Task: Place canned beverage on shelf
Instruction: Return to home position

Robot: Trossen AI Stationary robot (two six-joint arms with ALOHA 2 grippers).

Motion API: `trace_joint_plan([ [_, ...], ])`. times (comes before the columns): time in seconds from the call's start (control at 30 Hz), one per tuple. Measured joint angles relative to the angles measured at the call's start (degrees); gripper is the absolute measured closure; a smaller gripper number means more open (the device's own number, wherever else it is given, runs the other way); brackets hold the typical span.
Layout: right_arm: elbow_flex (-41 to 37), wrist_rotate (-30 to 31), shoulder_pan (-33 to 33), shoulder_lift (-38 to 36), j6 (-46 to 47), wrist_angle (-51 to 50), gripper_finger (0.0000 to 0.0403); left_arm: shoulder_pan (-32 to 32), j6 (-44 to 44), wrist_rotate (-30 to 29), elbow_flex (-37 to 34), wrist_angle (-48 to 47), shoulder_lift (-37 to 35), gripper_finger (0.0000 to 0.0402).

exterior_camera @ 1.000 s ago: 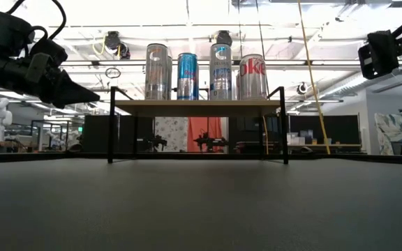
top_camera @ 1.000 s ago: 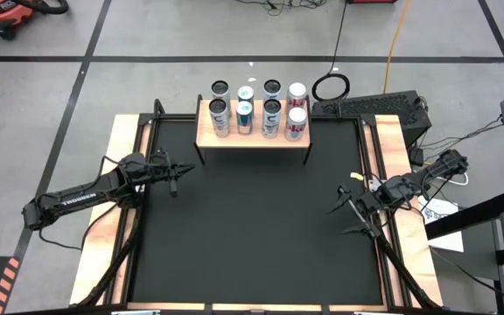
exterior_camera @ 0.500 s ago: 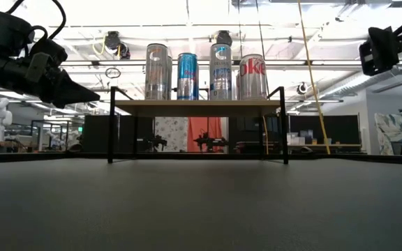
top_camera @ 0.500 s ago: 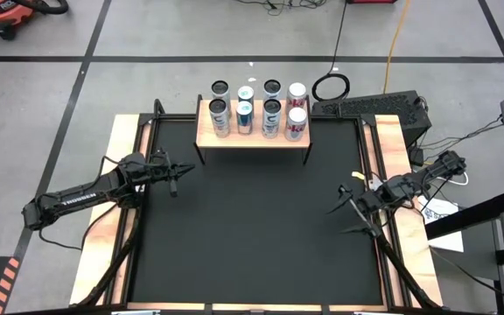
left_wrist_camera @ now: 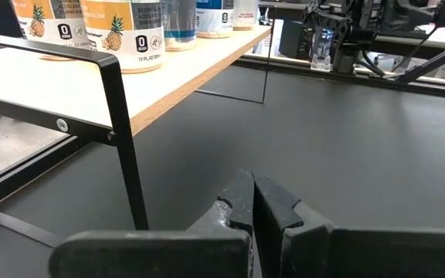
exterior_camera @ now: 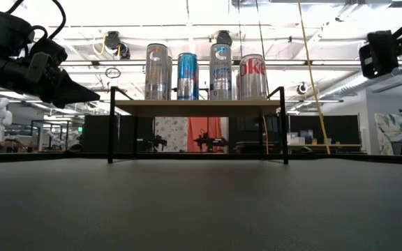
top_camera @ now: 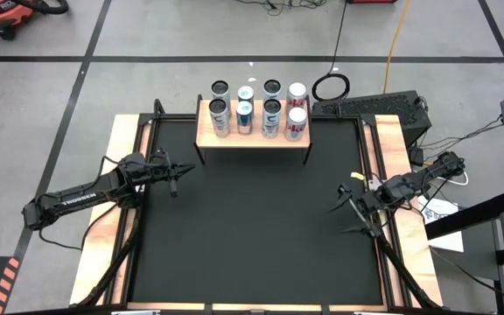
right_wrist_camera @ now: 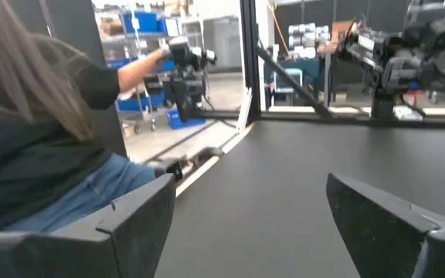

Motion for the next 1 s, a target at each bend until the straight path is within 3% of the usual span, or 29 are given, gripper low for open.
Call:
trace_joint_plan([
  [1.0, 0.02, -0.32, -0.69, -0.13, -0.13, 0.14, 0.0085, 0.0, 0.0, 0.01, -0.07, -0.02, -2.8, 0.0401],
])
